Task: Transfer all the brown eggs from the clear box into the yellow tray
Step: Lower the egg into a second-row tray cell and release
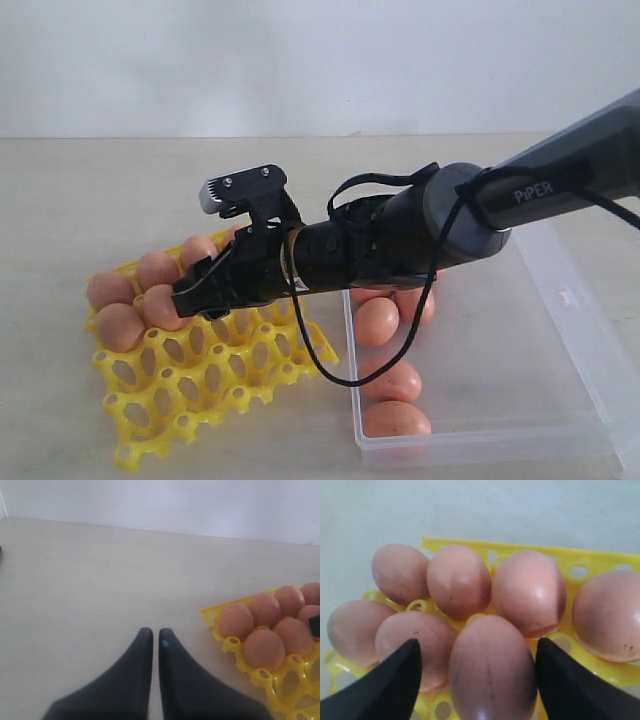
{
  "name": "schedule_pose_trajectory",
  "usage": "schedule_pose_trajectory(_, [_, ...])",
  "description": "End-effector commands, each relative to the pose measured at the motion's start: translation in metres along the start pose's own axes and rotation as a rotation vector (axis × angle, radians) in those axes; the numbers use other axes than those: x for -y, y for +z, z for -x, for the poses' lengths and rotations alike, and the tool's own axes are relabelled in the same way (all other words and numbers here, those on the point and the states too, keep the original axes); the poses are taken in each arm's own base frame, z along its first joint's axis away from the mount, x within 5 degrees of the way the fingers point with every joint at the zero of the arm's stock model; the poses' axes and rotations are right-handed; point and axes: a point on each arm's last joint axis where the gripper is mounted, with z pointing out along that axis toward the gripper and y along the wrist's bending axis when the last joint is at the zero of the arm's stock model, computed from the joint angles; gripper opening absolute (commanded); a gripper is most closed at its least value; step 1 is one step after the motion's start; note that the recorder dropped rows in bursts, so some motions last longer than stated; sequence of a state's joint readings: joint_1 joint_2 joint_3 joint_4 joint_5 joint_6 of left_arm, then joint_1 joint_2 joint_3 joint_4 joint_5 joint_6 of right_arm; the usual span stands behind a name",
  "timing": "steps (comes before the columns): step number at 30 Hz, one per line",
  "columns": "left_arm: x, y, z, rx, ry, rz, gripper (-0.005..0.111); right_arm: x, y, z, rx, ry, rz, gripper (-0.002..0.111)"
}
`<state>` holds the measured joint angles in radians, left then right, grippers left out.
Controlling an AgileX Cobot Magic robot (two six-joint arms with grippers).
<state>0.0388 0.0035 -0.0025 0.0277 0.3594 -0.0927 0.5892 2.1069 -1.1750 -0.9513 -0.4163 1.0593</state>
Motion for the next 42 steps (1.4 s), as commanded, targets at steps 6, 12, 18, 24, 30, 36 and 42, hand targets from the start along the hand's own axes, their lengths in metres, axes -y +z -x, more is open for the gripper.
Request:
schedule_pose_trajectory(6, [0.000, 0.000, 0.000, 0.005, 0.002, 0.002, 0.004, -0.016, -0.024, 0.035, 0.107, -0.005, 0.039, 0.059])
schedule_pose_trajectory(12, [0.000, 0.000, 0.000, 0.005, 0.002, 0.002, 0.004, -0.037, -0.066, 0.077, 0.240, -0.056, 0.058, 0.059])
schedule_pose_trajectory(18, [0.000, 0.000, 0.000, 0.005, 0.002, 0.002, 0.004, -0.044, -0.098, 0.098, 0.268, -0.085, -0.021, 0.044])
schedule_pose_trajectory(24, [0.000, 0.000, 0.000, 0.005, 0.002, 0.002, 0.004, -0.026, -0.080, 0.069, 0.103, -0.054, -0.124, 0.000])
schedule_pose_trajectory(30, [0.000, 0.000, 0.000, 0.005, 0.002, 0.002, 0.004, -0.023, -0.054, 0.032, -0.046, 0.007, -0.017, 0.000])
schedule_pose_trajectory(36, [0.000, 0.000, 0.000, 0.005, 0.002, 0.002, 0.004, -0.008, -0.034, 0.009, -0.119, 0.028, -0.075, 0.000])
schedule_pose_trajectory(42, [0.000, 0.000, 0.000, 0.005, 0.002, 0.002, 0.004, -0.004, -0.022, -0.006, -0.166, 0.045, -0.060, 0.000])
